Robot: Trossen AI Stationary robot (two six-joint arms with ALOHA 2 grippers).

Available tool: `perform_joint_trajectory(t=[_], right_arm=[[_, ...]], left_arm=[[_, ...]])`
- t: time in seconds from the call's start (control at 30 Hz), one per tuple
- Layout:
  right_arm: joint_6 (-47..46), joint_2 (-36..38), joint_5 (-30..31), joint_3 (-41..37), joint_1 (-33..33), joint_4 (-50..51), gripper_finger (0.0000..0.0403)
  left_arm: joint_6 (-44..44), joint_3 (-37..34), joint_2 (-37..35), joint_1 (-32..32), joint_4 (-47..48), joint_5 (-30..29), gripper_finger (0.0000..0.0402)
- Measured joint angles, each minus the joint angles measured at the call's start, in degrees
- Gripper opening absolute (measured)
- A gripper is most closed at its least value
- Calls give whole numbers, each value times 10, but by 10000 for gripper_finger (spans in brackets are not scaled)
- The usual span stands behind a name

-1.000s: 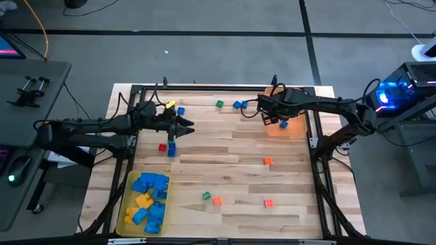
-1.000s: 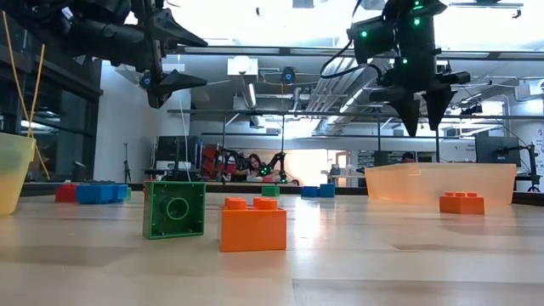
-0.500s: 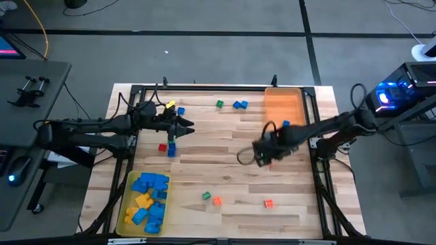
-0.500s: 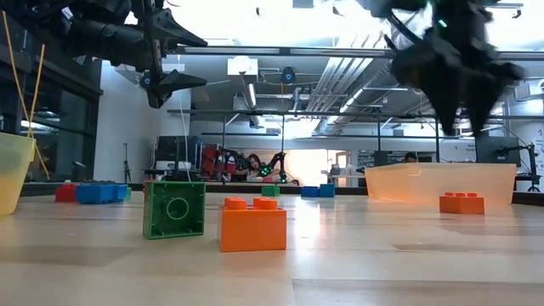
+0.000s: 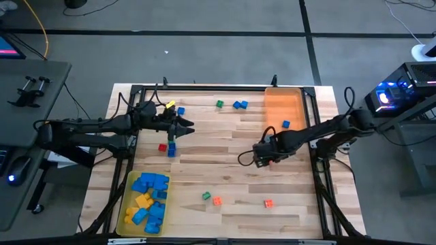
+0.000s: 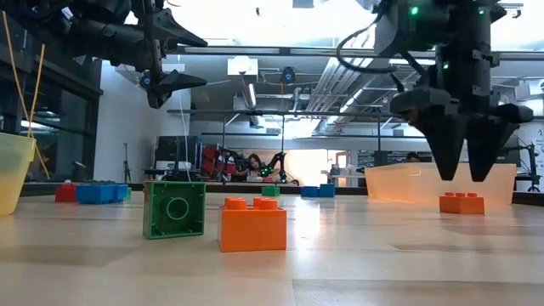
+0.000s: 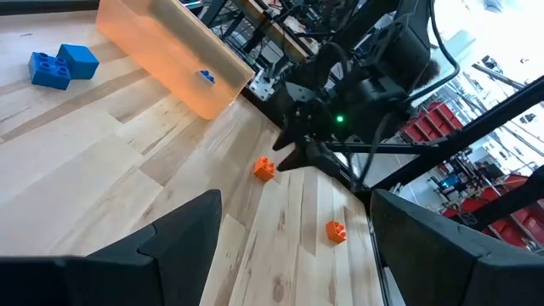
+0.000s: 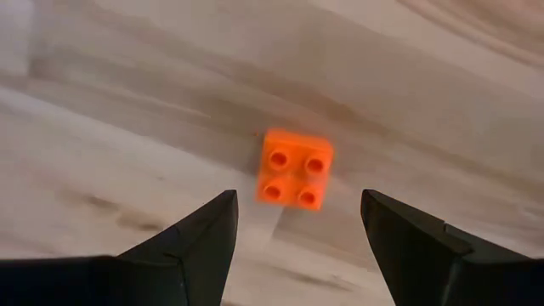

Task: Sort blocks by size
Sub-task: Put the small orange game piece into the orange bin

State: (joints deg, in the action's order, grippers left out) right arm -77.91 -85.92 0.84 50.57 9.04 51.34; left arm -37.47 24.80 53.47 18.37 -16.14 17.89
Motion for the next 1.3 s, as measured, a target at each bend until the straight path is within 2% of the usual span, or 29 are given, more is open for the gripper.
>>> perform_joint_trajectory(t=[0.4, 0.6, 0.7, 0.77, 0.87, 1.0, 1.07, 1.2, 1.3], right_arm=[[27, -93, -16, 0, -5, -42, 248], [13, -107, -15, 2, -5, -58, 246], [-1, -103, -9, 2, -5, -47, 224], [-4, -99, -7, 4, -5, -38, 190], [4, -93, 24, 19, -6, 19, 132], [31, -60, 70, 78, -22, 110, 135], [42, -40, 118, 110, -43, 170, 135], [56, 6, 217, 172, -105, 252, 135], [81, 22, 253, 183, -168, 282, 135]], left_arm=[[-5, 0, 0, 0, 0, 0, 289], [-5, 0, 0, 0, 0, 0, 289], [-5, 0, 0, 0, 0, 0, 289], [-3, 0, 0, 0, 0, 0, 289], [5, 0, 0, 0, 1, 0, 289], [12, 0, 0, 0, 3, 0, 289], [16, 0, 0, 0, 7, 0, 289], [17, 0, 0, 0, 12, 0, 289], [17, 0, 0, 0, 16, 0, 289]])
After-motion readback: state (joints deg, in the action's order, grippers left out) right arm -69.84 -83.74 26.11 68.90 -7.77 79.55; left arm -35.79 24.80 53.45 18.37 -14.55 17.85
